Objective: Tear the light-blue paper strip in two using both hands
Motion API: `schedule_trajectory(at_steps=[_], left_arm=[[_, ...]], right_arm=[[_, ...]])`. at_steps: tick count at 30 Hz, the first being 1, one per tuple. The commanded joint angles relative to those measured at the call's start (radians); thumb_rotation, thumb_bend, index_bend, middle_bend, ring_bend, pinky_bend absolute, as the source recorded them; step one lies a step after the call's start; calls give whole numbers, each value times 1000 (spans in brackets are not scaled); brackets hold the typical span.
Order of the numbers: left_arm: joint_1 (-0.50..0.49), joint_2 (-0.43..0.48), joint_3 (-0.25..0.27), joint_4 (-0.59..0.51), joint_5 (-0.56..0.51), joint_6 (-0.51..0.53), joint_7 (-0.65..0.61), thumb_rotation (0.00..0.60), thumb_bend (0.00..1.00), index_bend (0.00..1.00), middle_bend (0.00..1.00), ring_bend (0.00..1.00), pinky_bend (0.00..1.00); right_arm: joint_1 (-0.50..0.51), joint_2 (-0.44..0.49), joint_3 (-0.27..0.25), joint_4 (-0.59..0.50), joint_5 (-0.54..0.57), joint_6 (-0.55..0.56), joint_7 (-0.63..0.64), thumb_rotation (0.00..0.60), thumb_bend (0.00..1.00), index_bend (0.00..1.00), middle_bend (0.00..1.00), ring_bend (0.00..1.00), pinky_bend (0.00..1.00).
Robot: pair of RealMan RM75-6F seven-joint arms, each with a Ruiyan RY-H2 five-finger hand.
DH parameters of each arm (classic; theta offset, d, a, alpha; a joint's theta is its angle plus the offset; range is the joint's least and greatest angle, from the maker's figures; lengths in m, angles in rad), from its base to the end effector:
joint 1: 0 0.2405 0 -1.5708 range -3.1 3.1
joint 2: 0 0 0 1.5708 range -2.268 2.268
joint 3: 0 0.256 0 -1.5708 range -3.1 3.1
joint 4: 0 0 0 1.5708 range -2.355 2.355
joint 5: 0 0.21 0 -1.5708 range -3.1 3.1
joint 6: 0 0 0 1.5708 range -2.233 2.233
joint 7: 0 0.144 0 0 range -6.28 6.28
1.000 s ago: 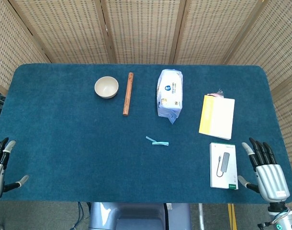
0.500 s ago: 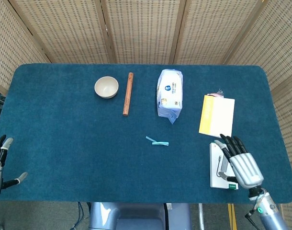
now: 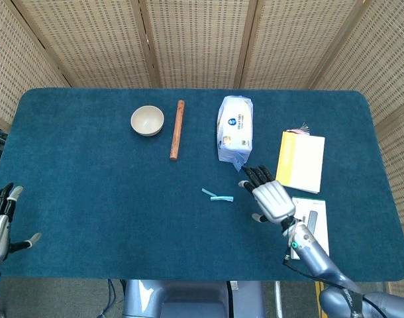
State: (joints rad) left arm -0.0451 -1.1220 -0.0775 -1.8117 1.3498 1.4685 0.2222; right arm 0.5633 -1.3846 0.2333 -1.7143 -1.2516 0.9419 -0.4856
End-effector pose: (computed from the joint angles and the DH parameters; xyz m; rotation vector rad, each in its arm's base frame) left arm -0.2954 0.1703 0.1485 -1.2745 -0.9878 -0.7853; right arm -0.1549 -0.3062 0.0280 1.9132 -0.8287 0.9002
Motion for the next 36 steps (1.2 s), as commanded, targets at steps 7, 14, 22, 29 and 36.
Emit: schedule_trajectory(at_steps=[7, 14, 22, 29, 36], left_arm=[[-12, -7, -9, 1, -29, -16, 12, 600, 0, 0, 0, 0, 0], [-12, -5, -6, 1, -27, -12, 5, 600, 0, 0, 0, 0, 0], [-15, -5, -2, 1, -25, -15, 3, 600, 0, 0, 0, 0, 0], [-12, -7, 4, 0, -14, -6, 4, 600, 0, 0, 0, 0, 0], [-14, -8, 6, 0, -16, -8, 8, 600, 0, 0, 0, 0, 0]], right_arm=[[135, -203, 29, 149, 282, -43, -197, 600, 155, 358, 0, 0, 0], [173, -266, 9, 206, 355, -23, -245, 600, 260, 384, 0, 0, 0], [189, -301, -13, 260, 354, 1, -237, 600, 363, 395, 0, 0, 0], [192, -318, -33, 284, 346, 8, -215, 600, 414, 405, 0, 0, 0], [201, -341, -42, 300, 348, 11, -207, 600, 414, 420, 0, 0, 0]])
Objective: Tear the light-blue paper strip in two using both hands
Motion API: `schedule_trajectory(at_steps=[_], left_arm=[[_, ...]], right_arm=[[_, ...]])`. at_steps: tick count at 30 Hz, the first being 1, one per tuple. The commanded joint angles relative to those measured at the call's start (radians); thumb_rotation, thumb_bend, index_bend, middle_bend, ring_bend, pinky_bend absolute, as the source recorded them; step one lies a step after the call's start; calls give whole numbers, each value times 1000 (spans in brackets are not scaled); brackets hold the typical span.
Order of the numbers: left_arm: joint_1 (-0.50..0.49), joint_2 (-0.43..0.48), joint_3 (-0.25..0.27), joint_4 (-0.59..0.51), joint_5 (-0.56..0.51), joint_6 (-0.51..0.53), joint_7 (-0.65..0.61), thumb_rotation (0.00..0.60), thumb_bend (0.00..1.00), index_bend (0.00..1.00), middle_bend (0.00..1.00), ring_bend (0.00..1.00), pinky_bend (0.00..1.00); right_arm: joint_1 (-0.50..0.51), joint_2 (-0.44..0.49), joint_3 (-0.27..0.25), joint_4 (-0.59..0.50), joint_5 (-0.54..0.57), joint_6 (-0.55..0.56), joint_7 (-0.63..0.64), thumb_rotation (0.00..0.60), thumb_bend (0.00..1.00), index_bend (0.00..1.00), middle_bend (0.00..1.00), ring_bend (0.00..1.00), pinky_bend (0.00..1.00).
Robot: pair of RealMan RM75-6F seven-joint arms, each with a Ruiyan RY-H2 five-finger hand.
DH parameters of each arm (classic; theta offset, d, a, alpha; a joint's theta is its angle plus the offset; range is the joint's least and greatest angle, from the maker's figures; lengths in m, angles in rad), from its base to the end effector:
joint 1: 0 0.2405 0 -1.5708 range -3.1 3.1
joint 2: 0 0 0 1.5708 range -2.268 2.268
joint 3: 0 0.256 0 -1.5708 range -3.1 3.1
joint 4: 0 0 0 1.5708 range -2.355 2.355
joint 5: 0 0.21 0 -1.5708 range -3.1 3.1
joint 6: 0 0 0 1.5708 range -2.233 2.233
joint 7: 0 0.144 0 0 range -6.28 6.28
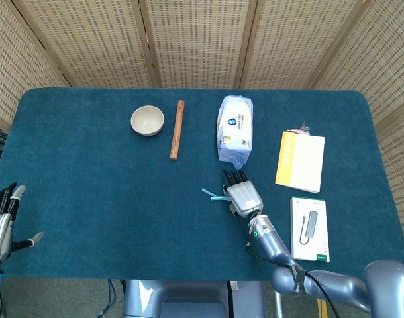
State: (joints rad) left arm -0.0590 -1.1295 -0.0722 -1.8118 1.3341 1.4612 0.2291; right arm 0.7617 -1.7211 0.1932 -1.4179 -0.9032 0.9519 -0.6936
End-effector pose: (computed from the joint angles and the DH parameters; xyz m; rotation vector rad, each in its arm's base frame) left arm -0.2951 0.1729 0.1449 -1.2795 -0.9983 -0.7793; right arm -0.1394 -0.3319 -0.0686 1.9124 -0.8957 0.7047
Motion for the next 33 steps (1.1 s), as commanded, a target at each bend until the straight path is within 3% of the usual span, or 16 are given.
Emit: schedule_trajectory(at_steps=[1, 10, 18, 33], left_arm=[[-1, -1, 1, 1, 0, -2, 2, 600, 0, 0, 0, 0, 0], [-2, -4, 4, 2, 1, 1, 6, 600, 0, 0, 0, 0, 0], [-4, -6, 6, 3, 0, -2, 8, 600, 0, 0, 0, 0, 0], [-48, -27, -13, 55, 45, -21, -2, 600, 0, 0, 0, 1, 4]], right_arm=[[5, -8, -4, 9, -2, 2, -1, 600, 414, 429, 0, 0, 0], [7, -36, -19, 69, -55, 19, 40, 600, 426, 513, 0, 0, 0], [2, -54, -21, 111, -122, 41, 109, 600, 530, 581, 0, 0, 0], [-26, 39, -31, -35, -288, 116, 220, 600, 543, 610, 0, 0, 0]])
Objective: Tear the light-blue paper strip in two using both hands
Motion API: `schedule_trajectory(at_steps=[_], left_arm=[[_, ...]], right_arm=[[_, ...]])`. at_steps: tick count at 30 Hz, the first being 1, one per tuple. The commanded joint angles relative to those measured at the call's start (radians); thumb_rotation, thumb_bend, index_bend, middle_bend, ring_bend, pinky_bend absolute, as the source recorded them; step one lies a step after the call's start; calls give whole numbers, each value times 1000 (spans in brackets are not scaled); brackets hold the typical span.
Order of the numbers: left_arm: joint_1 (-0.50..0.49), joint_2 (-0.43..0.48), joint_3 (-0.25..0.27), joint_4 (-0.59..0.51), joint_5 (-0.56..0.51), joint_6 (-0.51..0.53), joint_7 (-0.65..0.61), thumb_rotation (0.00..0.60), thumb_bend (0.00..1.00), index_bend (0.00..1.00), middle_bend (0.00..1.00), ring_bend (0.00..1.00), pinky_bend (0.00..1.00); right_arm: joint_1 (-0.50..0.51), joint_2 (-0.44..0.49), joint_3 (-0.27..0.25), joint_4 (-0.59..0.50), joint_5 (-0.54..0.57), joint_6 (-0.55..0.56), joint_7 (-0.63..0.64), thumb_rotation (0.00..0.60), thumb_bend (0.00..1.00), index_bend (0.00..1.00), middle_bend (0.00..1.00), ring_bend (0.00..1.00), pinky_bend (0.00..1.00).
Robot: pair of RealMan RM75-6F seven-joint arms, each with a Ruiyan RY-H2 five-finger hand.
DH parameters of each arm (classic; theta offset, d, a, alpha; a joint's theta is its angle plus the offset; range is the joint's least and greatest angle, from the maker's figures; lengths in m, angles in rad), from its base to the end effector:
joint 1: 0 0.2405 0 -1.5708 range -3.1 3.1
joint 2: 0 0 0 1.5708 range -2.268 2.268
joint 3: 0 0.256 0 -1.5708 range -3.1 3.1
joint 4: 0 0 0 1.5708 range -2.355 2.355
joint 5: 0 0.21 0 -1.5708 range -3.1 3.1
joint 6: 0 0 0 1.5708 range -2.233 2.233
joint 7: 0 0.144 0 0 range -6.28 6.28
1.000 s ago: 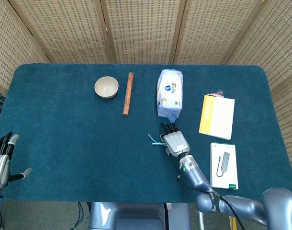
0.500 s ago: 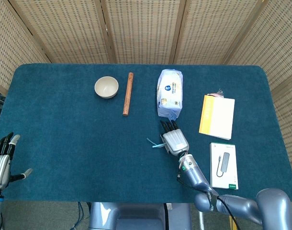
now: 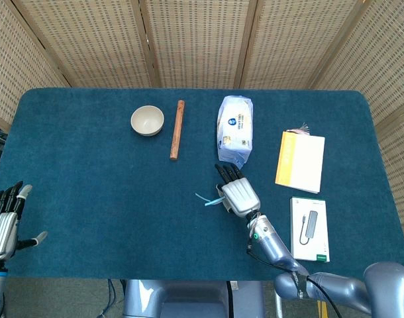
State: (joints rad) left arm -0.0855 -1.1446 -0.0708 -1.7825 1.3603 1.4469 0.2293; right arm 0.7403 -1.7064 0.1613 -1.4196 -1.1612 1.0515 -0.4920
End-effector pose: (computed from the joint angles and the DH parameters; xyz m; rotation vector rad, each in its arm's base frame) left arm -0.2920 0.1812 0.1396 -1.3268 -0.9687 -0.7973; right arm -0.1238 -0.3253 -0.0530 1.9007 -0.8061 0.9484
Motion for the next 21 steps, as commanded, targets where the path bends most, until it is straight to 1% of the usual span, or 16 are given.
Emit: schedule_trajectory(at_steps=[1, 2, 3, 4, 5, 6, 7, 8, 9, 10, 11, 13, 14, 16, 18, 21], left_arm=[[-35, -21, -24, 43, 28, -13, -1, 600, 0, 0, 17, 24, 26], [-57, -32, -37, 64, 44, -21, 1, 600, 0, 0, 38, 48, 46], [-78, -44, -48, 87, 61, -30, -1, 600, 0, 0, 110, 127, 109], [-108, -58, -63, 115, 87, -41, -5, 600, 0, 0, 220, 253, 200], [-124, -66, -71, 131, 102, -48, -8, 600, 0, 2, 299, 342, 266], [-175, -88, -90, 182, 142, -74, -23, 600, 0, 18, 407, 467, 366], [-219, -109, -104, 232, 179, -95, -42, 600, 0, 50, 496, 567, 451], [-255, -127, -113, 278, 211, -107, -62, 600, 0, 79, 544, 616, 498], [-278, -139, -117, 310, 235, -112, -74, 600, 0, 129, 607, 676, 562], [-323, -159, -124, 360, 281, -123, -87, 600, 0, 175, 661, 725, 620], [-361, -180, -130, 407, 310, -132, -107, 600, 0, 204, 695, 756, 663], [-423, -221, -137, 475, 358, -139, -144, 600, 0, 273, 774, 837, 792], [-447, -241, -140, 501, 371, -141, -157, 600, 0, 294, 802, 880, 863], [-489, -270, -140, 533, 382, -167, -165, 600, 0, 316, 833, 935, 953], [-530, -293, -141, 542, 371, -221, -150, 600, 0, 345, 853, 957, 987], [-578, -321, -144, 541, 342, -291, -132, 600, 4, 377, 870, 968, 1000]], right_arm=[[-4, 33, 2, -46, -43, 22, 21, 600, 543, 611, 0, 0, 0], [-2, 42, 4, -59, -59, 30, 21, 600, 543, 612, 0, 0, 0], [-1, 50, 6, -70, -69, 35, 19, 600, 543, 613, 0, 0, 0], [2, 58, 10, -82, -76, 38, 14, 600, 543, 613, 0, 0, 0], [3, 62, 12, -87, -78, 39, 10, 600, 543, 613, 0, 0, 0], [9, 72, 21, -101, -77, 39, -4, 600, 543, 613, 0, 0, 0], [14, 77, 29, -111, -70, 37, -16, 600, 543, 613, 0, 0, 0], [18, 80, 36, -117, -61, 34, -28, 600, 543, 613, 0, 0, 0], [20, 80, 40, -119, -54, 32, -36, 600, 543, 613, 0, 0, 0], [24, 80, 46, -121, -43, 30, -49, 600, 543, 613, 0, 0, 0], [28, 79, 51, -123, -31, 27, -61, 600, 543, 613, 0, 0, 0], [36, 76, 60, -126, -16, 25, -84, 600, 543, 614, 0, 0, 0], [39, 74, 63, -127, -9, 24, -95, 600, 546, 615, 0, 0, 0], [46, 72, 69, -131, 4, 25, -115, 600, 551, 616, 0, 0, 0], [53, 70, 77, -136, 20, 24, -133, 600, 554, 616, 0, 0, 0], [61, 67, 89, -151, 54, 27, -164, 600, 555, 616, 0, 0, 0]])
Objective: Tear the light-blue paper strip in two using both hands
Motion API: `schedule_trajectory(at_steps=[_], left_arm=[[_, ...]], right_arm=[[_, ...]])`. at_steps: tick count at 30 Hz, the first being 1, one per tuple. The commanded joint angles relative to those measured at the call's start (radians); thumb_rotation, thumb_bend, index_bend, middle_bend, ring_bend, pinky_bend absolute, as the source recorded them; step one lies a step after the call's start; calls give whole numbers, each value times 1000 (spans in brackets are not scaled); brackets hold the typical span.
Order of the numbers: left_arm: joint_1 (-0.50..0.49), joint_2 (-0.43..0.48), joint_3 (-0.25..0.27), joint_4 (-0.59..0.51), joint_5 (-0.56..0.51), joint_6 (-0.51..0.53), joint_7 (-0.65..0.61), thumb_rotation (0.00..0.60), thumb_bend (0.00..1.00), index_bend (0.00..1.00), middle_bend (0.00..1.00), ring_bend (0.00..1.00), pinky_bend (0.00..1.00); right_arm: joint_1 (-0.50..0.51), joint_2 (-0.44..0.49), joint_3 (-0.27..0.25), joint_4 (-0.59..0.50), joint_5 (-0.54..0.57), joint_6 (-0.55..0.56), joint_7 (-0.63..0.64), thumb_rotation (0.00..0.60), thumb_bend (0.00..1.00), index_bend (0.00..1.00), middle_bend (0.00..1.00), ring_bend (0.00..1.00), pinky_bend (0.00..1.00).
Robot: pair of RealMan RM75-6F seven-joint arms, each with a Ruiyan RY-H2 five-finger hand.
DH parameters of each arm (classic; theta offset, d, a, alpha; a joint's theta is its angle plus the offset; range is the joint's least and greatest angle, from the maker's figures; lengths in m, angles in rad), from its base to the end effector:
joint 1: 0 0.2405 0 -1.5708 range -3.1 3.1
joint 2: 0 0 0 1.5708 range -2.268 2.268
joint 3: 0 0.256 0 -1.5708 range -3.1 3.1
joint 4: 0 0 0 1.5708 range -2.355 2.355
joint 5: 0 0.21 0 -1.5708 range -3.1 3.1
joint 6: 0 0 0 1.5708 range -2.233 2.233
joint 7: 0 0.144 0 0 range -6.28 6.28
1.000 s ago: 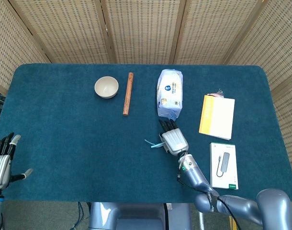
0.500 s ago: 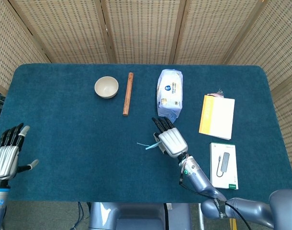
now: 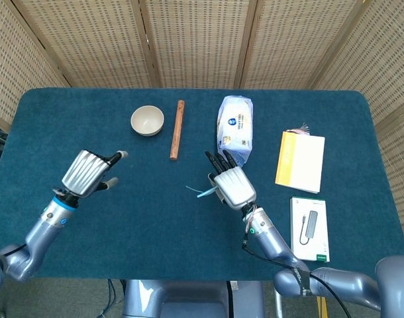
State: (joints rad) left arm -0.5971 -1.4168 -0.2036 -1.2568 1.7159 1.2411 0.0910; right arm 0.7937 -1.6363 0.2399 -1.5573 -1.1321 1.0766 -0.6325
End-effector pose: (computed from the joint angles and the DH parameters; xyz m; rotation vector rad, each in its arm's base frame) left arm -0.1836 0.3456 0.0739 -1.8418 -0.3558 -1.1427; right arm -0.0818 -0.3362 -0.0218 1.8819 -0.6743 1.0098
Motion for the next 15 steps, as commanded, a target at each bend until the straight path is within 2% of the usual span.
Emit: schedule_trajectory(at_steps=[1, 8, 13, 15], left_arm=[[-80, -60, -13, 11, -27, -105, 2, 600, 17, 380, 871, 969, 1000], [-137, -122, -18, -4, -83, -168, -2, 600, 136, 382, 871, 969, 1000], [-165, -168, -23, -22, -122, -183, -26, 600, 338, 409, 871, 969, 1000], [-173, -183, -21, -15, -132, -186, -34, 600, 376, 411, 872, 968, 1000]], right_arm=[[11, -4, 14, -21, 36, 4, -36, 600, 555, 616, 0, 0, 0], [30, -14, 30, -53, 92, 20, -95, 600, 567, 616, 0, 0, 0], [33, -30, 33, -72, 143, 30, -105, 600, 569, 616, 0, 0, 0], [36, -34, 28, -77, 149, 35, -115, 600, 569, 616, 0, 0, 0]])
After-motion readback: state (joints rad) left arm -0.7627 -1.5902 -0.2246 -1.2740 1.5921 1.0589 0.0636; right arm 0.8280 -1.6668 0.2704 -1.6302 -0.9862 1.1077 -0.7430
